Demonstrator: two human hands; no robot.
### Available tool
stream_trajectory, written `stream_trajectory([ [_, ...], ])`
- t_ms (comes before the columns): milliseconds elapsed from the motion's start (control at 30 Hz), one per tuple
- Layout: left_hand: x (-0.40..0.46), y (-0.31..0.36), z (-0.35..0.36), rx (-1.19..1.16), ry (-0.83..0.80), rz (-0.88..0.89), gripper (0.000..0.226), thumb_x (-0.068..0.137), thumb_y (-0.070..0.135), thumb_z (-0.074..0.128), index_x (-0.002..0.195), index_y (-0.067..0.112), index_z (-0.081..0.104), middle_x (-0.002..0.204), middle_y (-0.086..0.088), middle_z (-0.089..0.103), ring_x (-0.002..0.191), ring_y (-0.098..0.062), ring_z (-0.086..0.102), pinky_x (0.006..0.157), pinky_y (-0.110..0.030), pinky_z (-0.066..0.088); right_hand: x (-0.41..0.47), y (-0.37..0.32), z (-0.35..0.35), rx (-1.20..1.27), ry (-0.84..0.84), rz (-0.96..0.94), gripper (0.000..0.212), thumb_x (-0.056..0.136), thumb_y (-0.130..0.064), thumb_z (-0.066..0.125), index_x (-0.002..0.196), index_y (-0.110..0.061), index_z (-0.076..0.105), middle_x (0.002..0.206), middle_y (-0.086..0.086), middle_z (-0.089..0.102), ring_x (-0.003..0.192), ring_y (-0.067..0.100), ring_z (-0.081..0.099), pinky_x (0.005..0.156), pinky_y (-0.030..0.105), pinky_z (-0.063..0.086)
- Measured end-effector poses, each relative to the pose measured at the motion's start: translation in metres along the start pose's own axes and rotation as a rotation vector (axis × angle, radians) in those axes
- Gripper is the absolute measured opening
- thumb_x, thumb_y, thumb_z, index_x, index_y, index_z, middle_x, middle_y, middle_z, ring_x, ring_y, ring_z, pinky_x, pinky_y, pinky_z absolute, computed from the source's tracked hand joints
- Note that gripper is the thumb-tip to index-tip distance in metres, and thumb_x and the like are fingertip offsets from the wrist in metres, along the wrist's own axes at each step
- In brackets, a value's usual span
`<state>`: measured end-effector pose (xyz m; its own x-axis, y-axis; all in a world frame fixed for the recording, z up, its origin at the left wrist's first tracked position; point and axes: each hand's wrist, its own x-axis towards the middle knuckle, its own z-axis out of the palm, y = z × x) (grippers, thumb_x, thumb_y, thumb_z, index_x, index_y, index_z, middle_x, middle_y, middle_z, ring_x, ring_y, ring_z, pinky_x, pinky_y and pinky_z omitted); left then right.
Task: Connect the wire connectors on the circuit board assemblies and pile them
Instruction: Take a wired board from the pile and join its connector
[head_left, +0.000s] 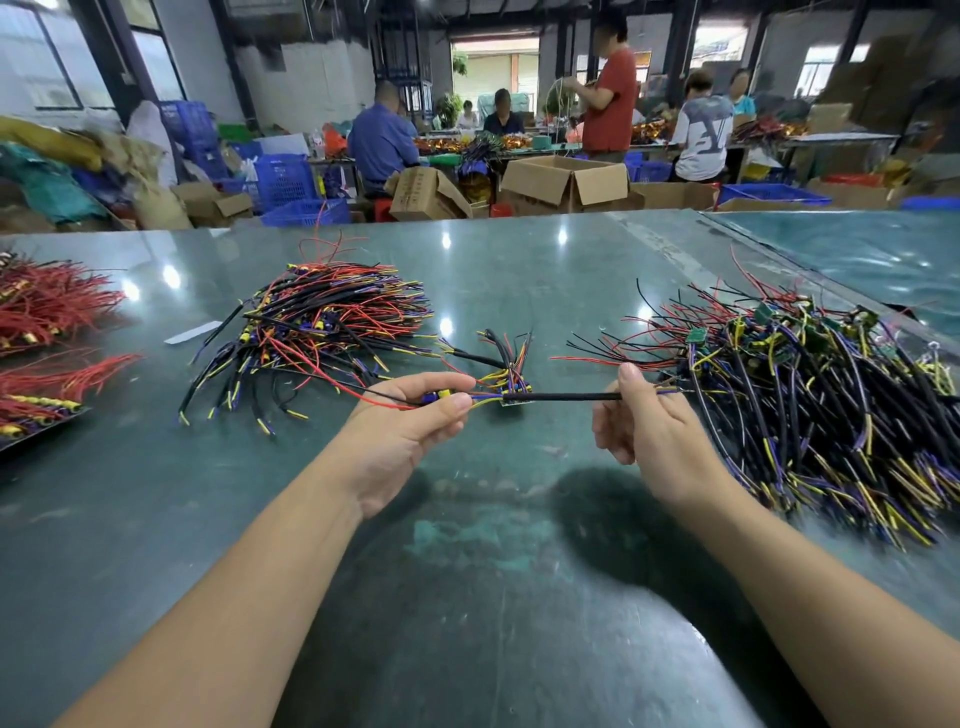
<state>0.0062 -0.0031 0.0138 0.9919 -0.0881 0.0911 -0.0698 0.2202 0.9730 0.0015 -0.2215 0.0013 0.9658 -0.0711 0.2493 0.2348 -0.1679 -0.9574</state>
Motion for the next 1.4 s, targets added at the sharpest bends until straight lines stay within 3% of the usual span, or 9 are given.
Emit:
stream_trajectory([
  [100,0.002,0.001,0.002,-0.017,-0.001,-0.01,0.016,0.08,-0.005,0.061,0.087,0.007,0.07,0.063,0.002,0.065,0.058,-0.004,0.06,0.059,-0.011,0.05,0.001,-0.003,0.0,0.177,0.01,-0.04,0.049,0.082,-0.035,0.035,0.043,-0.015,0.056,0.044,-0.001,0.051,0.043,0.009,0.042,0.044,0.019,0.031],
  [267,0.002,0.001,0.002,-0.049,-0.01,-0.027,0.016,0.079,-0.003,0.062,0.088,0.006,0.07,0.065,0.002,0.065,0.06,-0.004,0.061,0.06,-0.011,0.051,0.003,-0.006,-0.006,0.034,0.127,-0.1,0.037,0.072,-0.027,0.037,0.039,-0.016,0.048,0.04,0.0,0.044,0.041,0.01,0.036,0.043,0.024,0.026],
  [400,-0.001,-0.001,0.006,-0.077,-0.034,-0.04,0.016,0.078,-0.003,0.062,0.087,0.006,0.072,0.068,0.0,0.066,0.061,-0.005,0.061,0.062,-0.012,0.052,0.005,-0.01,-0.004,0.193,0.211,-0.05,0.04,0.087,-0.032,0.042,0.05,-0.018,0.049,0.041,-0.003,0.045,0.038,0.007,0.036,0.04,0.018,0.027],
  [467,-0.002,-0.002,0.01,-0.133,-0.037,-0.046,0.017,0.071,0.001,0.065,0.084,0.007,0.073,0.069,0.0,0.066,0.061,-0.005,0.062,0.061,-0.012,0.052,0.005,-0.012,-0.002,0.37,0.174,0.048,0.044,0.092,-0.049,0.047,0.065,-0.015,0.052,0.046,-0.005,0.052,0.039,0.007,0.04,0.038,0.016,0.03],
  [533,-0.003,-0.003,0.014,-0.172,-0.04,-0.05,0.017,0.066,0.003,0.066,0.08,0.008,0.075,0.069,0.0,0.066,0.061,-0.006,0.063,0.061,-0.013,0.053,0.004,-0.013,0.004,0.485,0.065,0.105,0.05,0.075,-0.059,0.049,0.079,-0.011,0.059,0.054,0.002,0.06,0.042,0.01,0.047,0.042,0.018,0.038],
  [700,-0.003,-0.002,0.017,-0.198,-0.07,-0.042,0.017,0.072,0.016,0.063,0.082,0.009,0.076,0.076,-0.002,0.069,0.066,-0.007,0.065,0.063,-0.015,0.053,-0.003,-0.013,0.015,0.561,-0.118,0.034,0.042,0.078,-0.043,0.053,0.088,-0.004,0.065,0.062,0.009,0.062,0.051,0.015,0.055,0.05,0.022,0.049],
  [833,0.002,0.008,0.007,-0.187,-0.07,-0.091,0.049,0.092,0.043,0.04,0.094,0.006,0.072,0.086,-0.012,0.073,0.074,-0.019,0.071,0.064,-0.022,0.057,0.0,-0.013,0.007,0.614,-0.071,0.052,0.041,0.09,-0.038,0.047,0.086,-0.002,0.066,0.059,0.008,0.062,0.05,0.012,0.054,0.049,0.019,0.047],
  [1000,0.006,0.008,-0.002,0.029,0.014,-0.059,0.061,0.101,0.046,0.022,0.095,0.008,0.069,0.075,-0.012,0.072,0.057,-0.014,0.064,0.053,-0.019,0.052,0.006,-0.015,-0.004,0.676,-0.016,0.097,0.05,0.099,-0.034,0.042,0.071,-0.01,0.075,0.058,0.006,0.063,0.05,0.01,0.054,0.049,0.016,0.047],
  [1400,0.013,0.005,-0.011,-0.014,0.348,0.23,0.056,0.103,0.039,0.024,0.072,0.011,0.062,0.046,-0.005,0.061,0.035,-0.012,0.05,0.038,-0.015,0.034,0.014,-0.009,-0.004,0.801,0.199,0.142,0.042,0.101,-0.032,0.041,0.076,-0.004,0.06,0.049,0.005,0.058,0.039,0.008,0.046,0.041,0.014,0.041],
])
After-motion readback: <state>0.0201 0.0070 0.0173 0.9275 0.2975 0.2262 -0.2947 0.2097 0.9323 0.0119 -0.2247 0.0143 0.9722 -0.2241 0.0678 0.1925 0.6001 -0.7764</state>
